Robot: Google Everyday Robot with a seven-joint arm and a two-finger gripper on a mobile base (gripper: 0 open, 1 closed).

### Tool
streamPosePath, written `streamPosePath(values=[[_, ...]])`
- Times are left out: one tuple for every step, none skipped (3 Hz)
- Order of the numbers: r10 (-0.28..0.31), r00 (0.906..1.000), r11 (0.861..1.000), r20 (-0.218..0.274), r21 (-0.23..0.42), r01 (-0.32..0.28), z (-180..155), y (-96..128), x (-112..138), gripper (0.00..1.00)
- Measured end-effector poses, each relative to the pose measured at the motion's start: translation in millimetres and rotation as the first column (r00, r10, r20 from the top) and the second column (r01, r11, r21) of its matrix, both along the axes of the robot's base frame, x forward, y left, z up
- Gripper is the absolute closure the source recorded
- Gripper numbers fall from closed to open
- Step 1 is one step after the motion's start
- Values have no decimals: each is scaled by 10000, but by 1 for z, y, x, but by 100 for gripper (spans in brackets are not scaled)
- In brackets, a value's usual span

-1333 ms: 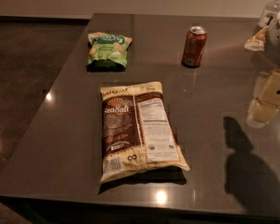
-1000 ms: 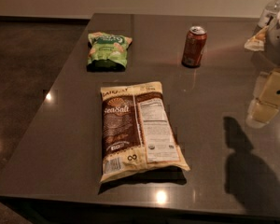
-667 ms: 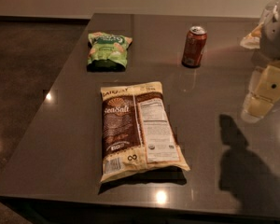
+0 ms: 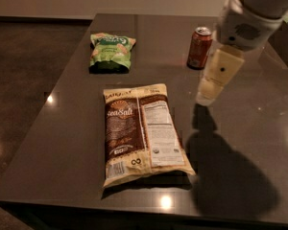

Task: Pick green rice chip bag

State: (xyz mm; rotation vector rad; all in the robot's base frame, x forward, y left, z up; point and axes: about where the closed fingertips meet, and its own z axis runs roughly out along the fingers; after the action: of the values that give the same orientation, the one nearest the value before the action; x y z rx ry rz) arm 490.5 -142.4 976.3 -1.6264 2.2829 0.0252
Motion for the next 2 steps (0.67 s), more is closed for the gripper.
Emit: streamPosePath(values=[[-974,9952,9952,56,-49,975,-14,32,31,0],[-2199,9755,9755,62,74,2198,-30,56,64,0]])
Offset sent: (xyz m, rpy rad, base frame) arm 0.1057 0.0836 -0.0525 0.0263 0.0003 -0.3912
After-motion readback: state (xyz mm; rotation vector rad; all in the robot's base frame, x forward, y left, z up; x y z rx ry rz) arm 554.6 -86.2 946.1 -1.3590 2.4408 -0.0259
